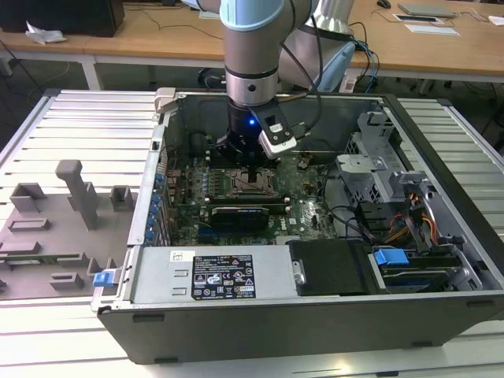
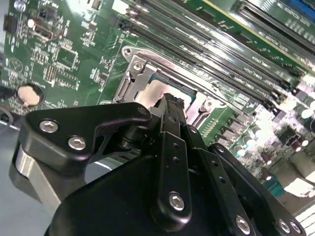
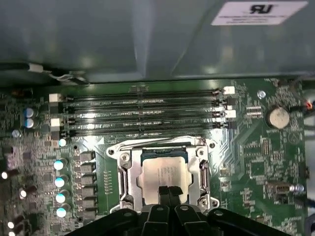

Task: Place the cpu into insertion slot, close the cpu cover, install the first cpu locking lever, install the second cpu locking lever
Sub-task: 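Install the first cpu locking lever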

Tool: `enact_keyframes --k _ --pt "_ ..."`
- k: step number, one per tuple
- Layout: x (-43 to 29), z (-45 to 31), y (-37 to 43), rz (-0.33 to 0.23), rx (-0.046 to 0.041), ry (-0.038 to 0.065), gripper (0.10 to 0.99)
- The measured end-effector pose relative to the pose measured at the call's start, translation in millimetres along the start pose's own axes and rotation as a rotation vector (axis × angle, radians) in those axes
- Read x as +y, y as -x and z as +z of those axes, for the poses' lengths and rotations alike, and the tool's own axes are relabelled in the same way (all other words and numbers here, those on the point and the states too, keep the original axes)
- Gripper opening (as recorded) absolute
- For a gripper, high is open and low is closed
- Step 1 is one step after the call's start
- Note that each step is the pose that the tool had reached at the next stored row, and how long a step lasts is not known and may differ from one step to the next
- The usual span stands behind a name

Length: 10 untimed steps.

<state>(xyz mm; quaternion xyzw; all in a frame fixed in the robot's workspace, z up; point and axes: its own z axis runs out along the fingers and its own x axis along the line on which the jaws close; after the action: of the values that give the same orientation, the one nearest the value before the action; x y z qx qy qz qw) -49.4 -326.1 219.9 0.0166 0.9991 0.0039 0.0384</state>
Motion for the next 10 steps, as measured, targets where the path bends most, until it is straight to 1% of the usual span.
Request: enact_keyframes --k 1,2,6,7,8,10 --pt "0.1 0.1 0.4 -0.02 0.0007 0.001 0.106" --pt "0.0 -0.2 0.4 -0.021 0.0009 0.001 0.106" --pt "0.1 -8.3 1.0 -0.021 0.0008 0.001 0.106" --pt "0.2 -13.0 1.4 -0.021 0.0008 0.0 0.106" --pt "0.2 -15.9 1.6 -0.021 0.0008 0.001 0.106" --pt "0.2 -17.3 1.8 -0.021 0.0008 0.001 0.106"
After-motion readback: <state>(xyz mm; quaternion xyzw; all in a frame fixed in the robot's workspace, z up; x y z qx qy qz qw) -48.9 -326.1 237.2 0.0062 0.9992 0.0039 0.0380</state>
